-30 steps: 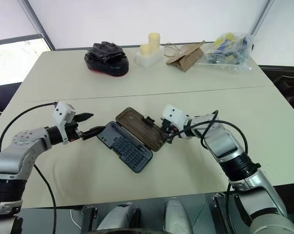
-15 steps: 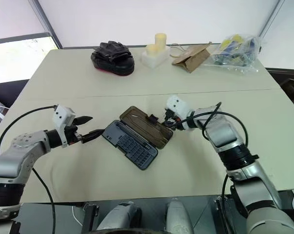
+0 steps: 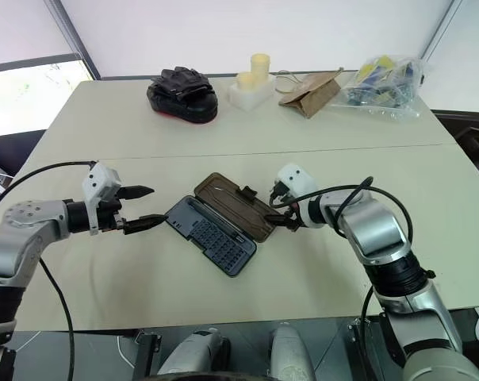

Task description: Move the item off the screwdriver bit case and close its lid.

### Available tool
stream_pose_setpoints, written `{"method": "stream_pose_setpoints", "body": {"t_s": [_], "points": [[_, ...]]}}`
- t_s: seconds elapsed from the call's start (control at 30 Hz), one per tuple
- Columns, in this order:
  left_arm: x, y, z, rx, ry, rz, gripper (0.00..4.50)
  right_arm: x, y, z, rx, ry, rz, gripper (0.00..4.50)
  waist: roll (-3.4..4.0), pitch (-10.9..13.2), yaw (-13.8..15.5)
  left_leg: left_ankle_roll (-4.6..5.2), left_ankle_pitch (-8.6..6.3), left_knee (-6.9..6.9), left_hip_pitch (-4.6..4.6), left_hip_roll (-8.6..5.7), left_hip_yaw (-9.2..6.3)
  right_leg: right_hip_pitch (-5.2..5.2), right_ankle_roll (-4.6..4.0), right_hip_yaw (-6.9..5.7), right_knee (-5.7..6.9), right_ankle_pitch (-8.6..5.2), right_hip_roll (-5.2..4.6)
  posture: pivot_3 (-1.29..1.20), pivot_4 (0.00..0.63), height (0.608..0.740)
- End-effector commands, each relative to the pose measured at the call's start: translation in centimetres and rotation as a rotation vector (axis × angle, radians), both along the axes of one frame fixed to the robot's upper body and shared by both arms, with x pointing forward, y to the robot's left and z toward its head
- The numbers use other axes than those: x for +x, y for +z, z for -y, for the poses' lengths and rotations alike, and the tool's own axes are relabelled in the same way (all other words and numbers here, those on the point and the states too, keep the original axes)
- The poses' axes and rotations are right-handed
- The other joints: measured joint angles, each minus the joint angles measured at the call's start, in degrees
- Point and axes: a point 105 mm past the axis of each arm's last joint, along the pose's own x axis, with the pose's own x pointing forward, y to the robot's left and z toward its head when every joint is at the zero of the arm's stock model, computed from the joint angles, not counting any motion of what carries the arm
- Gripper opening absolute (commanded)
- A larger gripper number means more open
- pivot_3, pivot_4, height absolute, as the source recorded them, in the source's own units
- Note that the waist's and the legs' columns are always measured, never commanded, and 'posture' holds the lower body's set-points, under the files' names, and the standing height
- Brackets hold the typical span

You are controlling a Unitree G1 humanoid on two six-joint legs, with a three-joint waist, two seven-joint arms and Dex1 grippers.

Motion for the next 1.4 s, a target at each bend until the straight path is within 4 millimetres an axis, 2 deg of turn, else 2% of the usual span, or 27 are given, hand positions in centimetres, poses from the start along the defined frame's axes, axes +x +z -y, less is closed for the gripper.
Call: {"method": "stream_pose_setpoints", "body": {"t_s": [0.03,0.1,0.27,0.3,0.43,0.53,0.67,0.83,0.97,1.13,1.27,1.4], "points": [[0.0,1.1,-0.3,-0.006,-0.007,0.024,4.5,0.1,-0.7,-0.4,-0.016,0.006,-0.001,3.23,-0.01,0.0,0.0,0.0,0.0,0.0,0.0,0.0,0.0,0.0,0.0,0.0,0.0,0.0,0.0,0.0,0.15,0.74],[0.0,1.1,-0.5,-0.008,0.008,0.029,4.5,0.2,-2.0,-0.1,-0.059,0.014,-0.015,2.64,-0.02,0.0,0.0,0.0,0.0,0.0,0.01,0.0,0.0,0.0,0.0,0.0,0.0,0.0,0.0,0.0,0.15,0.74],[-0.1,0.7,-0.4,-0.018,0.026,0.028,4.5,1.0,-4.5,1.2,-0.16,0.066,-0.004,0.14,-0.12,-0.1,0.0,0.0,0.0,0.01,0.12,0.0,-0.01,0.12,0.0,-0.02,-0.01,0.0,0.01,0.0,0.15,0.74],[-0.2,0.7,-0.4,-0.021,0.029,0.028,4.5,1.1,-4.8,1.3,-0.171,0.076,-0.003,0.06,-0.14,-0.1,0.0,0.0,0.0,0.01,0.14,0.0,-0.01,0.14,0.0,-0.02,-0.01,0.0,0.01,0.0,0.15,0.74],[-0.2,0.5,-0.2,-0.028,0.043,0.033,4.5,1.9,-5.9,2.1,-0.252,0.155,0.002,0.06,-0.29,-0.2,0.0,0.0,0.0,0.02,0.28,0.02,-0.01,0.31,0.0,-0.02,-0.02,0.0,0.03,0.0,0.15,0.74],[-0.1,0.5,-0.2,-0.03,0.055,0.038,4.5,2.8,-6.0,3.3,-0.383,0.236,0.087,0.06,-0.42,-0.2,0.0,0.0,0.0,0.03,0.48,0.06,-0.01,0.54,0.0,-0.02,-0.11,0.0,0.07,0.0,0.15,0.74],[-0.1,0.3,-0.5,-0.03,0.078,0.043,4.5,5.7,-3.9,4.8,-0.612,0.351,0.327,0.06,-0.4,-0.2,0.0,0.0,-0.03,-0.19,1.38,0.18,-0.01,1.38,0.0,-0.03,-0.77,-0.01,0.23,0.0,0.15,0.74],[-0.1,0.0,-0.3,-0.031,0.087,0.044,4.5,8.2,-1.6,4.8,-0.757,0.454,0.514,0.06,-0.29,-0.2,0.3,-0.04,0.0,-0.05,1.33,0.17,0.05,1.34,-0.03,0.03,-0.72,0.02,0.24,0.0,0.15,0.74],[0.0,-0.1,-0.2,-0.032,0.09,0.048,4.5,9.4,-0.7,4.9,-0.858,0.524,0.611,0.06,-0.18,-0.1,1.1,-0.02,0.0,0.0,1.19,0.1,0.05,1.21,-0.03,0.03,-0.72,0.02,0.24,0.0,0.15,0.74],[0.1,0.0,-0.1,-0.031,0.091,0.054,4.5,9.8,-0.7,5.3,-0.96,0.619,0.669,0.06,-0.09,0.0,1.5,-0.02,0.0,-0.04,1.13,0.1,0.0,1.16,-0.03,0.02,-0.73,0.02,0.27,0.0,0.15,0.74],[0.1,-0.1,-0.2,-0.031,0.093,0.05,4.5,9.2,-1.3,4.9,-0.946,0.683,0.681,0.06,-0.08,0.0,1.5,-0.02,0.0,-0.07,1.13,0.09,0.0,1.16,-0.03,0.01,-0.73,0.02,0.28,0.0,0.15,0.74],[0.0,-0.2,-0.2,-0.026,0.095,0.049,4.5,8.1,-1.5,3.8,-0.856,0.72,0.689,0.06,-0.08,0.0,1.5,-0.02,0.0,-0.13,1.13,0.1,-0.01,1.13,-0.03,0.02,-0.74,0.02,0.28,0.0,0.15,0.74]]}}
